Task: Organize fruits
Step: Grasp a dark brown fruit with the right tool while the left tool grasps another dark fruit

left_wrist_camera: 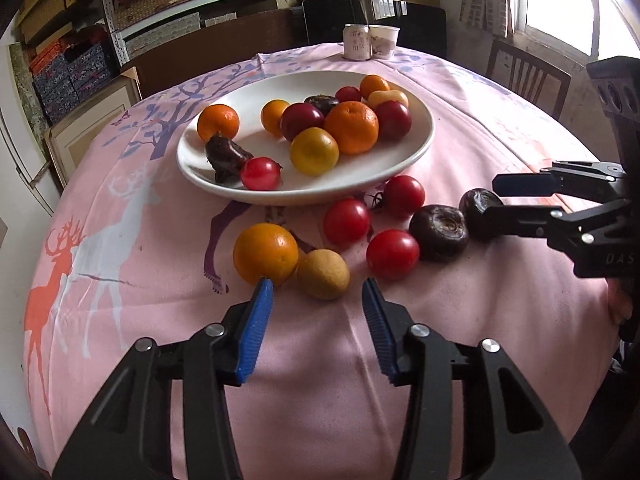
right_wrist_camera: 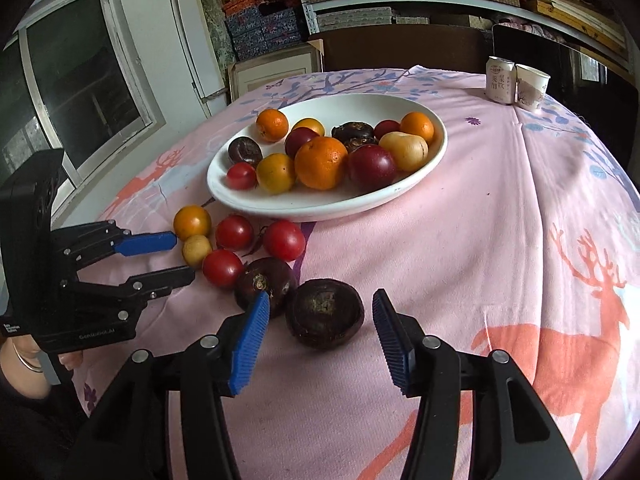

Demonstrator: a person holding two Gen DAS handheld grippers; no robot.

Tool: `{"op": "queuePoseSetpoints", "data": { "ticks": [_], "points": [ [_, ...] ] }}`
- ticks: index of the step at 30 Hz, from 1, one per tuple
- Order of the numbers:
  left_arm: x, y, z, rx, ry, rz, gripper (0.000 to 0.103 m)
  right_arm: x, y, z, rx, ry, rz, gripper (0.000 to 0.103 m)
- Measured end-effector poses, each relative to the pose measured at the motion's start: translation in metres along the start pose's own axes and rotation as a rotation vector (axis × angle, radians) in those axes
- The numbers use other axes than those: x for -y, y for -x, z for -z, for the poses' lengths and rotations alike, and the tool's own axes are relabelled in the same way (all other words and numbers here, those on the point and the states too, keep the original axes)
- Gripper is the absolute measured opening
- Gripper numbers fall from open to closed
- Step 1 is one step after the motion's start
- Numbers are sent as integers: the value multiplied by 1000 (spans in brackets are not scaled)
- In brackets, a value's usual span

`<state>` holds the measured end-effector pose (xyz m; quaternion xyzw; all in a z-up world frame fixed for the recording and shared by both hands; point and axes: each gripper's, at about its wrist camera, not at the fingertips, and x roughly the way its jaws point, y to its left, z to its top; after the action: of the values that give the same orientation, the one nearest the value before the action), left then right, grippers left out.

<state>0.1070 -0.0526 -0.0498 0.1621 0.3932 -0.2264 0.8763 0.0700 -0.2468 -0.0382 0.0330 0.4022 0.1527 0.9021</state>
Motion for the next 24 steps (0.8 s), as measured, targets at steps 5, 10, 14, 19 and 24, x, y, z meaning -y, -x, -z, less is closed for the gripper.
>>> {"op": "queuePoseSetpoints", "data": {
  "ticks": [5, 10, 14, 19, 24],
  "points": [
    [3, 4, -9, 15, 26, 45, 42, 0, 1, 4, 2, 5, -24, 54],
    [47, 27, -9, 71, -114, 131, 42, 11, 5, 8, -5, -24, -54, 54],
    [83, 14, -14, 52, -180, 170, 41, 40, 8, 6, -1, -128, -104, 54],
    [97, -5, -27, 26, -158, 238, 38, 63, 5, 5, -34, -200, -207, 54],
    [100, -21, -37, -11, -138, 261, 38, 66, -3, -3, -74, -189, -290, 50]
  ]
}}
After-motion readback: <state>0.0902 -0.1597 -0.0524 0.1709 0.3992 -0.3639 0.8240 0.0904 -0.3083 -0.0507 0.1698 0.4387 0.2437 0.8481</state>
